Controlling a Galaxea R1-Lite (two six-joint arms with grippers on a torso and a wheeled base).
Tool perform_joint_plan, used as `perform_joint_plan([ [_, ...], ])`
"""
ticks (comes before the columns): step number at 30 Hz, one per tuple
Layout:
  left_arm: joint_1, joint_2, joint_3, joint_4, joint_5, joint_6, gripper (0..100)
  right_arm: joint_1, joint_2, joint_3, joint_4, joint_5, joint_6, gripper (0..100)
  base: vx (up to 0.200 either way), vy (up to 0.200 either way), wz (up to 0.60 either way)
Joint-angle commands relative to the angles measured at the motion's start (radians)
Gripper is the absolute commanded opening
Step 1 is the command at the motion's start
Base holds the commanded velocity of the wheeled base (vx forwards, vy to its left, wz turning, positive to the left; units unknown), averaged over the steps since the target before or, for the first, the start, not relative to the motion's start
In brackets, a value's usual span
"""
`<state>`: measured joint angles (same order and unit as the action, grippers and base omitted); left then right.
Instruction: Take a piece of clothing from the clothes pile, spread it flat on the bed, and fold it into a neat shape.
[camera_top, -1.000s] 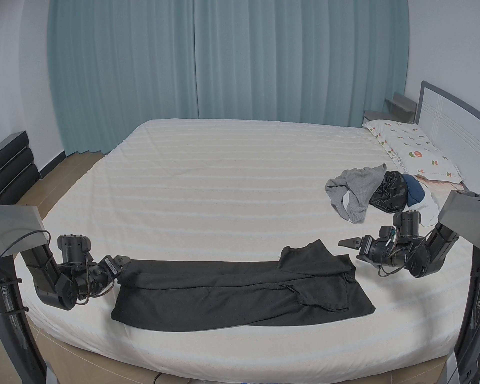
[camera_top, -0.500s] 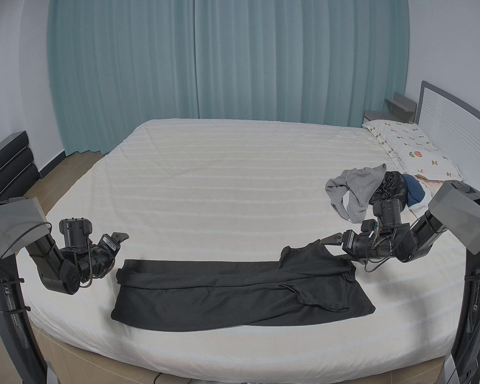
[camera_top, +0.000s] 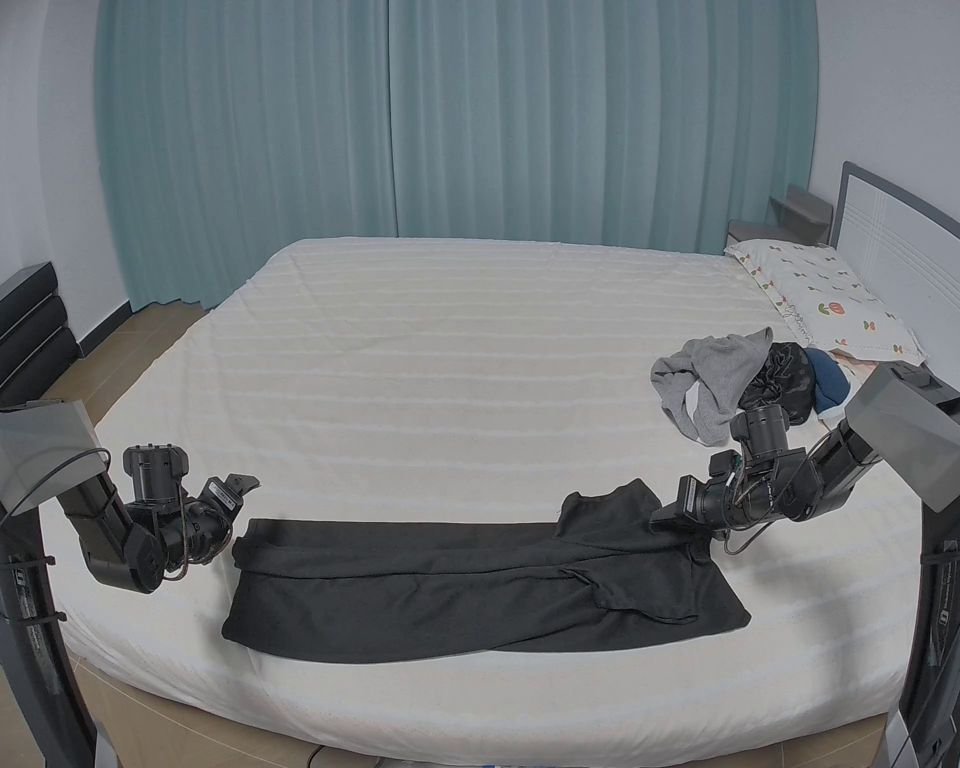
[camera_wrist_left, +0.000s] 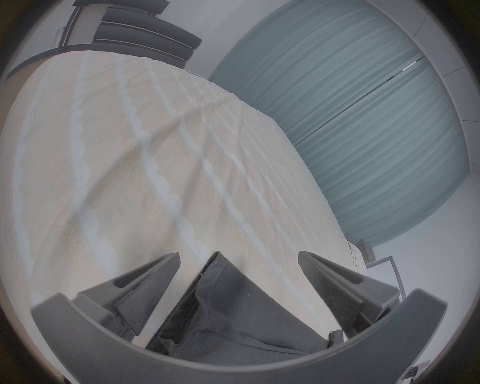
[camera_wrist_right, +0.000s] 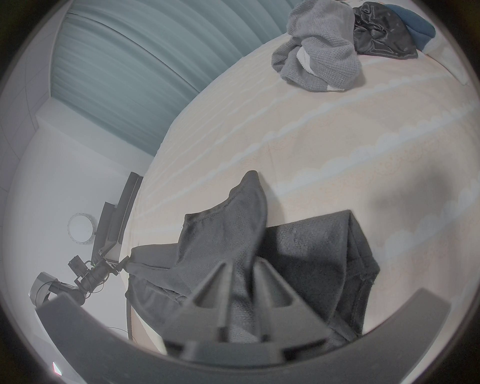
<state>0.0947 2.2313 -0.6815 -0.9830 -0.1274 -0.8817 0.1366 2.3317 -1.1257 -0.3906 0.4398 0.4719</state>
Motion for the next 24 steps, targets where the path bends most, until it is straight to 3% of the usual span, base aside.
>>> perform_joint_plan([
  [1,0.0,0.002,0.01,0.0,0.0,0.0,100,-0.006,-0.032,0.024,-0.001,0.004,-0.001,0,0.0,0.0,0.0],
  [20,-0.006,-0.07,0.114,0.01,0.002,0.004,100,-0.028,-0.109,0.204,-0.011,0.013,-0.004,0,0.0,0.0,0.0],
  [21,-0.006,-0.073,0.115,0.01,0.002,0.006,100,-0.026,-0.107,0.204,-0.013,0.011,-0.004,100,0.0,0.0,0.0],
  [24,-0.007,-0.108,0.143,0.021,0.002,0.006,100,-0.025,-0.118,0.205,-0.011,0.011,0.01,100,0.0,0.0,0.0],
])
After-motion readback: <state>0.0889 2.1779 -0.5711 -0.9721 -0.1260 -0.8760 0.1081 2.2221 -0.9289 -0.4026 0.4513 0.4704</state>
